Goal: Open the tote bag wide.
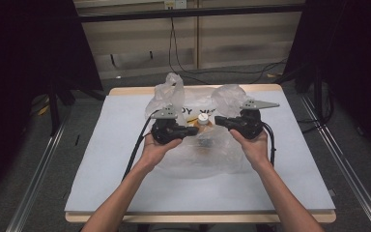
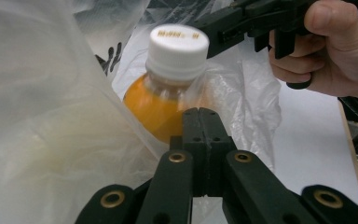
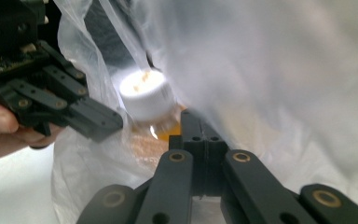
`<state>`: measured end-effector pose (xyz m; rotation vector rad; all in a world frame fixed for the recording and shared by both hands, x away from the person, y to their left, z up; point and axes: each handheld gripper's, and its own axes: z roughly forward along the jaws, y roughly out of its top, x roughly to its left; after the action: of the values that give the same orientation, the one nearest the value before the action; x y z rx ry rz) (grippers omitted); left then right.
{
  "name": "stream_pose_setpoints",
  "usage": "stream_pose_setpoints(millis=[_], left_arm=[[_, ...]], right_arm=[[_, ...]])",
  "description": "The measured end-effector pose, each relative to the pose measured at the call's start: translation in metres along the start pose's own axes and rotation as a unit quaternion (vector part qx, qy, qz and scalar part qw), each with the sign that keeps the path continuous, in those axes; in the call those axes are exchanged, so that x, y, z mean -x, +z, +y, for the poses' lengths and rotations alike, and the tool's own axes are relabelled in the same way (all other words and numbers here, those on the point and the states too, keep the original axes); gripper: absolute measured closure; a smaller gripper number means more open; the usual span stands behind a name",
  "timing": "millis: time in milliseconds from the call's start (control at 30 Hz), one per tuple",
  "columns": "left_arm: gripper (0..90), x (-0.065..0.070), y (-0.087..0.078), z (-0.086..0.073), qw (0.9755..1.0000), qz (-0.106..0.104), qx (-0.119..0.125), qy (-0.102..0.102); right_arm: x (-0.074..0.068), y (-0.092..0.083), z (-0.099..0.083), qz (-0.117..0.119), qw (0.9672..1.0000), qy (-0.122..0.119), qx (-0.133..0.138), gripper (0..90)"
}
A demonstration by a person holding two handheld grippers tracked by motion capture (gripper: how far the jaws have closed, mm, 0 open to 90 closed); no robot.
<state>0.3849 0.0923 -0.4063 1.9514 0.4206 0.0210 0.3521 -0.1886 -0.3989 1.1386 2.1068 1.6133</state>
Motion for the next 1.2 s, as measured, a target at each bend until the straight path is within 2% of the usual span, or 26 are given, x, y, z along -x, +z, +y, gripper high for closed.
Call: stream_pose_setpoints(millis=[33, 133, 233, 367, 433, 467, 500, 533, 567, 600, 667, 767, 833, 867, 900, 1033, 1067, 1133, 1200], left_arm=[[90.0, -0.001, 0.001, -0.002, 0.9999, -0.007, 0.006, -0.004], [90.0, -0.004, -0.002, -0.009, 1.0, -0.003, 0.006, -0.005], [90.0, -0.008, -0.003, -0.017, 1.0, 0.004, -0.008, 0.0], [90.0, -0.015, 0.0, -0.034, 0.9996, 0.011, -0.024, -0.013], [90.0, -0.019, 0.002, -0.042, 0.9994, 0.014, -0.021, -0.022], [90.0, -0.023, 0.002, -0.045, 0.9994, 0.015, -0.027, -0.017], [90.0, -0.023, 0.004, -0.048, 0.9988, 0.013, -0.028, -0.037], [90.0, -0.025, 0.005, -0.05, 0.9988, 0.015, -0.034, -0.032], [90.0, -0.026, 0.006, -0.051, 0.9984, 0.018, -0.04, -0.036], [90.0, -0.027, 0.007, -0.053, 0.9982, 0.018, -0.046, -0.034], [90.0, -0.028, 0.01, -0.056, 0.9975, 0.021, -0.06, -0.03], [90.0, -0.028, 0.013, -0.063, 0.9959, 0.024, -0.068, -0.053], [90.0, -0.032, 0.012, -0.067, 0.9954, 0.026, -0.083, -0.04], [90.0, -0.032, 0.012, -0.07, 0.9949, 0.026, -0.082, -0.052], [90.0, -0.035, 0.01, -0.072, 0.9948, 0.03, -0.089, -0.04], [90.0, -0.04, 0.006, -0.08, 0.9936, 0.032, -0.097, -0.048], [90.0, -0.042, 0.005, -0.081, 0.9933, 0.039, -0.102, -0.037], [90.0, -0.043, 0.005, -0.083, 0.9925, 0.04, -0.101, -0.056], [90.0, -0.043, 0.004, -0.084, 0.9917, 0.043, -0.105, -0.059]], right_arm=[[0.001, 0.001, -0.004, -0.002, 1.0, 0.0, -0.003, 90.0], [0.003, 0.006, -0.018, 0.001, 0.9998, 0.004, -0.019, 90.0], [0.005, 0.009, -0.03, 0.008, 0.9994, 0.009, -0.031, 90.0], [0.007, 0.01, -0.043, 0.014, 0.9987, 0.009, -0.049, 90.0], [0.01, 0.01, -0.049, 0.016, 0.9983, 0.008, -0.056, 90.0], [0.01, 0.009, -0.051, 0.016, 0.9981, 0.011, -0.059, 90.0], [0.011, 0.009, -0.054, 0.017, 0.998, 0.012, -0.06, 90.0], [0.011, 0.009, -0.057, 0.017, 0.9979, 0.012, -0.062, 90.0], [0.01, 0.009, -0.06, 0.016, 0.9972, 0.016, -0.071, 90.0], [0.013, 0.01, -0.063, 0.015, 0.9978, 0.008, -0.065, 90.0], [0.014, 0.012, -0.068, 0.015, 0.9972, 0.008, -0.073, 90.0], [0.014, 0.014, -0.071, 0.011, 0.9962, 0.007, -0.086, 90.0], [0.014, 0.017, -0.074, 0.008, 0.9951, -0.002, -0.099, 90.0], [0.015, 0.018, -0.075, 0.005, 0.9941, -0.003, -0.108, 90.0], [0.016, 0.019, -0.077, 0.004, 0.9934, -0.003, -0.114, 90.0], [0.022, 0.021, -0.084, -0.002, 0.9911, 0.001, -0.133, 90.0], [0.023, 0.021, -0.085, -0.004, 0.9905, 0.0, -0.137, 90.0], [0.024, 0.022, -0.088, -0.006, 0.9888, -0.005, -0.149, 90.0], [0.024, 0.022, -0.089, -0.008, 0.9874, -0.01, -0.158, 90.0]])
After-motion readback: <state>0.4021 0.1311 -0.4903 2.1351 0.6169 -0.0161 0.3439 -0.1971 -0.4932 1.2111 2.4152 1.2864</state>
